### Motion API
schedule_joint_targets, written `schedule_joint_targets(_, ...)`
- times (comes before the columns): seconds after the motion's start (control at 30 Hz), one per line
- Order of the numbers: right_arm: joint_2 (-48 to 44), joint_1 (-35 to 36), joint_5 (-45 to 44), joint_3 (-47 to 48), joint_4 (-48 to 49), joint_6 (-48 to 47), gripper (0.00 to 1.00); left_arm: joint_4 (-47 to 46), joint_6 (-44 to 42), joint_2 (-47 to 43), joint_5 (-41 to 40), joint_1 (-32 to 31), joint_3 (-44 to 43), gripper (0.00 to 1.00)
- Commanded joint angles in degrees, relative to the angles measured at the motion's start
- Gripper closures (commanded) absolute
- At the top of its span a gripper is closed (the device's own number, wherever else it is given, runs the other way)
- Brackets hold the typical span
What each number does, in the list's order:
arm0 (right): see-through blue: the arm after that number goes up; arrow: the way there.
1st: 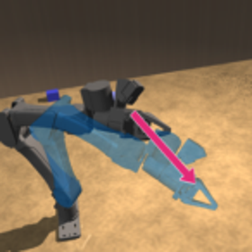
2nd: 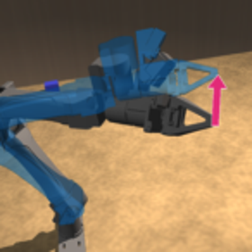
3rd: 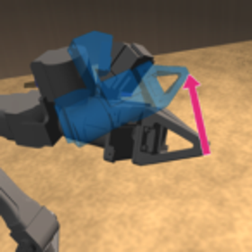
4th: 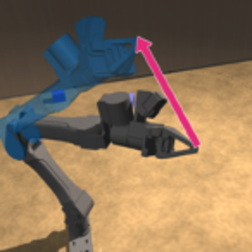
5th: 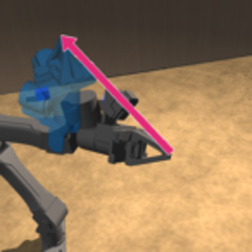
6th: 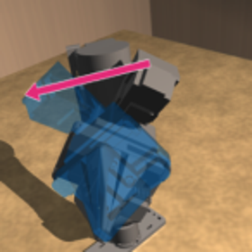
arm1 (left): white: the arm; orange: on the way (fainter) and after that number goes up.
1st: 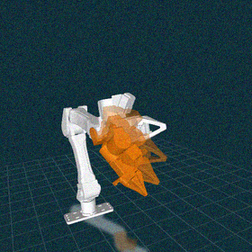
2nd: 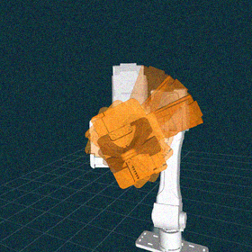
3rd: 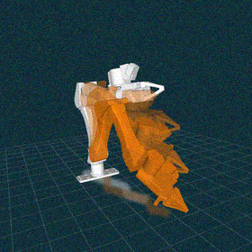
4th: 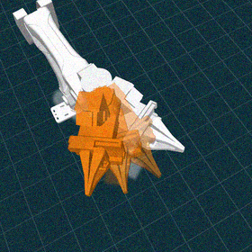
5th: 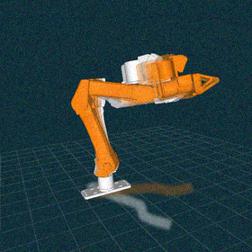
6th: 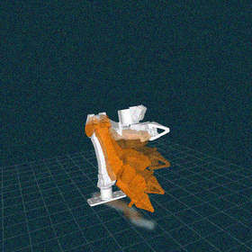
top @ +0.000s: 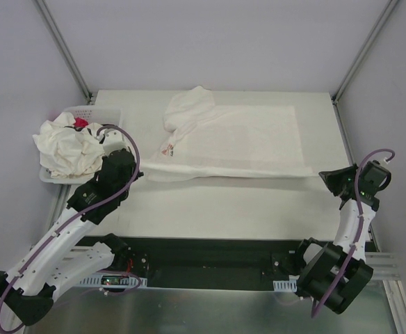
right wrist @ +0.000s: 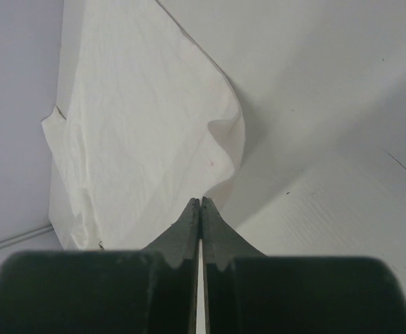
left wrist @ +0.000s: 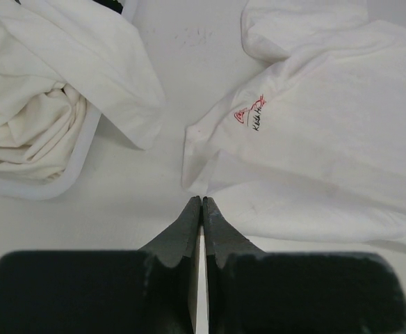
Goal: Fold and stack the t-shirts
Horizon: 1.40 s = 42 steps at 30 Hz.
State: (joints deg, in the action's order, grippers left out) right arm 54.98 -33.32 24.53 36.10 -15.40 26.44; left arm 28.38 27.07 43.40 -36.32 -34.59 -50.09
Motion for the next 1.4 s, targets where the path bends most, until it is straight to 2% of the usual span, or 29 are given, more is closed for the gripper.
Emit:
schedule_joint_targets(0.0, 0.74, -0.78, -1.24, 2.4, 1.95, 1.07, 0.99, 0.27, -0.09, -0.07, -2.8, -0.57, -0.89, 1.0)
schedule_joint_targets(0.97, 7.59, -0.6, -1.77, 3.63, 8.1, 4.85, 0.99, -1.75, -3.51, 10.22, -6.13, -0.48, -7.22, 1.0)
schedule_joint_targets(1.37, 11.46, 2.29, -3.97, 5.3, 10.39, 6.7, 0.99, -3.07, -5.27, 13.2, -6.14, 0.13, -7.57, 1.0)
